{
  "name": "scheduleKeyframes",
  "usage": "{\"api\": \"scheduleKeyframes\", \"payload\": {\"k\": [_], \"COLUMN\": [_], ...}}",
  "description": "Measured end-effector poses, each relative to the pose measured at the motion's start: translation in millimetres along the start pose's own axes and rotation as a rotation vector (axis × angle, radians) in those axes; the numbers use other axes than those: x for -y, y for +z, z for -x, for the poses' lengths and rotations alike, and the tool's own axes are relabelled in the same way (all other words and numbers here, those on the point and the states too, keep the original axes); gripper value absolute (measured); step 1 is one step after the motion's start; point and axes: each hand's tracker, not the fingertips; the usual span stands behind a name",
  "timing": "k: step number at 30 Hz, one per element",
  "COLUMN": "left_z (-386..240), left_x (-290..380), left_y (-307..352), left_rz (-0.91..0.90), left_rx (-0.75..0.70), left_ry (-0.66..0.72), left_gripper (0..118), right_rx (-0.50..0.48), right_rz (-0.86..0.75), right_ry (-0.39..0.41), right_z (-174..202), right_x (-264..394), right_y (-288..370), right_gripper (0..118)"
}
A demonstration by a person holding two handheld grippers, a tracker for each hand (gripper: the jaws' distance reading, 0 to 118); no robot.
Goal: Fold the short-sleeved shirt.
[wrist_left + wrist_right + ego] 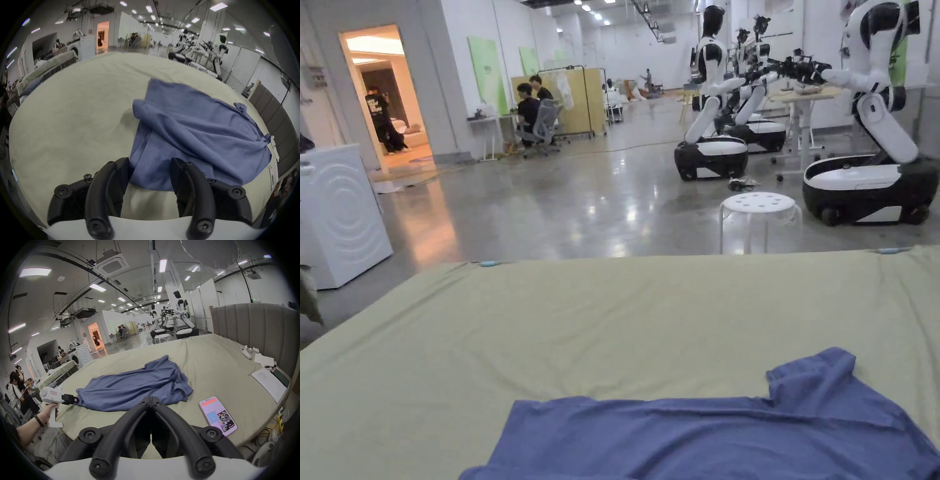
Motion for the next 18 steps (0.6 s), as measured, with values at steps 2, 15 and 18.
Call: {"api": "scheduleKeyframes", "payload": {"k": [2, 15, 18], "left_z": [-2, -27, -27], "left_x": [-3, -7, -7], "left_y": [3, -19, -24], "left_rz": [-0.007, 0.093, 0.092], "left_rx": [-0.005, -0.098, -0.108], "left_ry": [-0.016, -0.272, -0.287], "left_gripper": [50, 9, 9], "right_rx": [0.038, 0.066, 0.105], "right_rz": [0.021, 0.295, 0.343], "right_ry": [0.044, -0.097, -0.166], "right_z": [-1, -48, -73], "right_x": [3, -19, -18], "right_y": [-3, -128, -182], "right_gripper": [0, 68, 69]}}
